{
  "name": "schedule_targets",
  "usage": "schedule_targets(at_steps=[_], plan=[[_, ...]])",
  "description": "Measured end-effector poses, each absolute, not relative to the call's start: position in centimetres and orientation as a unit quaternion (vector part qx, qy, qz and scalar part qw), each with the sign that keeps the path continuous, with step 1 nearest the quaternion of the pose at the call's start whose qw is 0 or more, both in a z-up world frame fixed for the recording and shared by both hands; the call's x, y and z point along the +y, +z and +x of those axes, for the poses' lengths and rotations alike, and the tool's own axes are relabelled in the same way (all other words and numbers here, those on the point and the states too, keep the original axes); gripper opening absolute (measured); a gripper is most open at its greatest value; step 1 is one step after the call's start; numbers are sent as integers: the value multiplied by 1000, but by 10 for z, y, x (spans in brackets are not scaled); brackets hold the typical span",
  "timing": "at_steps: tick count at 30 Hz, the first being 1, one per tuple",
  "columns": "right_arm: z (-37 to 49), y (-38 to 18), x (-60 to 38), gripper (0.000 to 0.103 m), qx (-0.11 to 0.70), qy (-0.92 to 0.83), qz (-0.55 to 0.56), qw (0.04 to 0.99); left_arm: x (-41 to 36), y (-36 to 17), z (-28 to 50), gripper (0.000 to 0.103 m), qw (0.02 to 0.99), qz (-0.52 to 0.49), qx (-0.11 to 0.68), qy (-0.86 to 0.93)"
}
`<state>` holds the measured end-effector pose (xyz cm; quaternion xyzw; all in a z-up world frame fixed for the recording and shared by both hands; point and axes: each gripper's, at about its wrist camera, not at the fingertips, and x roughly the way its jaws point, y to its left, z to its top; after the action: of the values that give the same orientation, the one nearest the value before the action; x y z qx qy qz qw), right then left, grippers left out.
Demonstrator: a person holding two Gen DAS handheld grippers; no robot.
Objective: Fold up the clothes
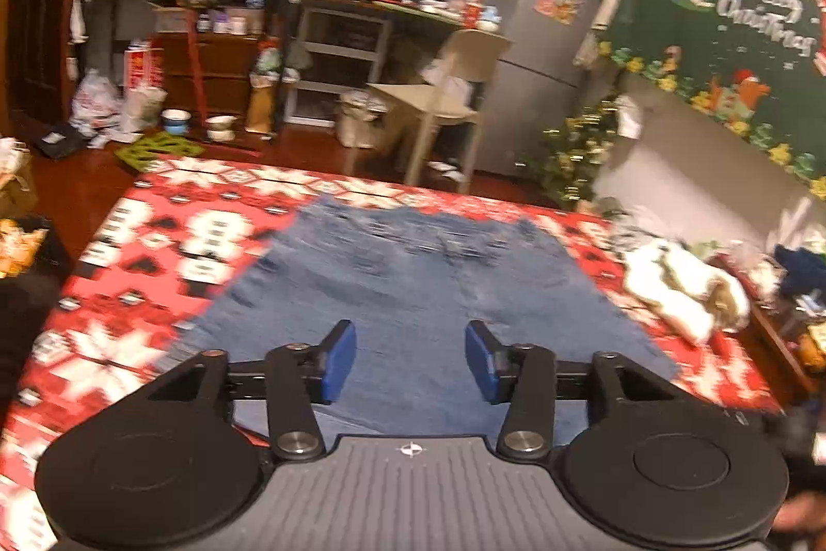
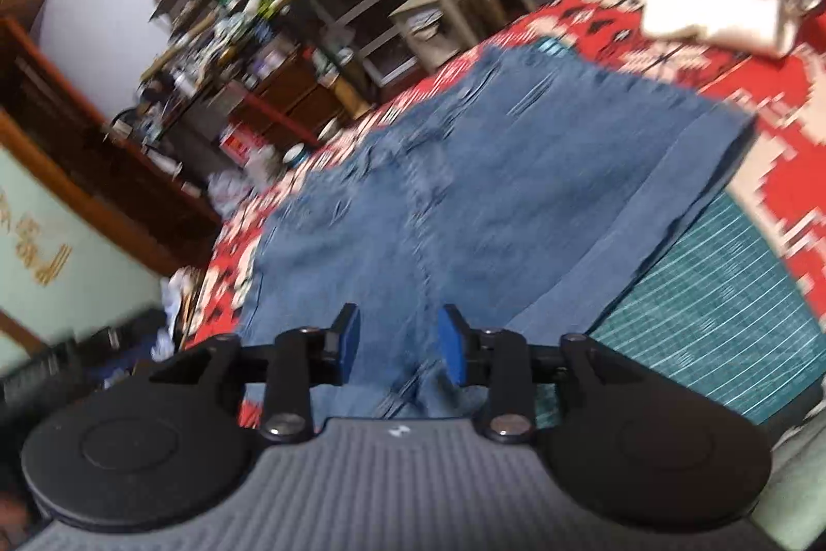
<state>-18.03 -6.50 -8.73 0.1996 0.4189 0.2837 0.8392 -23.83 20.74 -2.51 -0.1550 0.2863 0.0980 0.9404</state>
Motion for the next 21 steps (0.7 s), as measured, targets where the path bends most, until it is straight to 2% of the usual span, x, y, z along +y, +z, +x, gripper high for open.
schedule_targets(at_steps=[6, 10, 15, 21], plan=[[-211, -105, -33, 39, 407, 307, 117, 852, 271, -46, -242, 52, 922, -165, 313, 155], [-228, -114, -25, 39, 399, 316, 91, 856, 301, -68, -248, 46, 910, -165, 337, 174], [-228, -120, -28, 39, 410, 317, 99, 849, 305, -93, -248, 33, 909, -82, 370, 174], [-226, -123, -29, 39, 413, 319, 95, 848, 304, -108, -237, 27, 911, -16, 377, 164]])
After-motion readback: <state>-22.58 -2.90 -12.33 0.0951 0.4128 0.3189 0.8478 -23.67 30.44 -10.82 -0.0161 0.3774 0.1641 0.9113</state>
